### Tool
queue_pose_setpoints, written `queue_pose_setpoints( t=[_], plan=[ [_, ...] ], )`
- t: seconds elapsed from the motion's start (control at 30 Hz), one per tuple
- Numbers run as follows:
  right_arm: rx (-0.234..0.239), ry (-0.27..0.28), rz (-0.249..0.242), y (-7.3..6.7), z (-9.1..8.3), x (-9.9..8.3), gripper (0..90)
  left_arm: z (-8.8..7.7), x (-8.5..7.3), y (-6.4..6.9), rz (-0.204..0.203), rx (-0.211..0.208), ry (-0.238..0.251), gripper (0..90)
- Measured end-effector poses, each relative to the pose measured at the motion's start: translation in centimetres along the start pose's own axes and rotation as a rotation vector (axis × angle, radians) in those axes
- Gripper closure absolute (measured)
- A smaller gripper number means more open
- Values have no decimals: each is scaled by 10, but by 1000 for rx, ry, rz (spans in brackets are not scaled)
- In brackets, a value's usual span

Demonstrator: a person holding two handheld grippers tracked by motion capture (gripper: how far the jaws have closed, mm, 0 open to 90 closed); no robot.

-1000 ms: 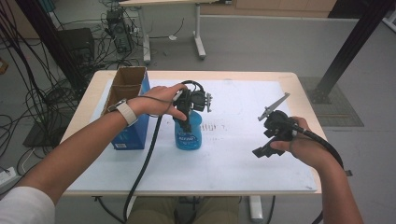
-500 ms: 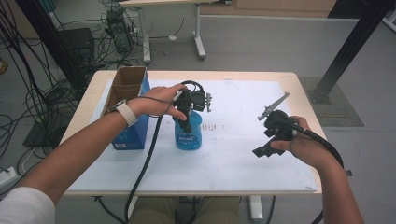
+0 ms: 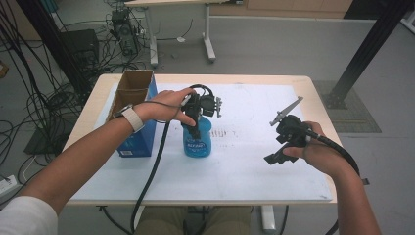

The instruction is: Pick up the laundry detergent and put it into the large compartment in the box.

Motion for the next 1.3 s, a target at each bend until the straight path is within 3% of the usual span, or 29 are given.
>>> queue_pose_setpoints(
  t=[1.3],
  plan=[
    [1,2,-1,0,0,0,131,0,0,0,-3,1,-2,379]
  ],
)
Point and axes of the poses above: each handheld gripper's, and its own axes: z roughly forward along the jaws, x roughly out of its top, y roughly to its right, the point moved 7 cm from there along z, roughly forward along the jaws, and after that the axes turned 12 degrees about -x, right-handed, at the moved point
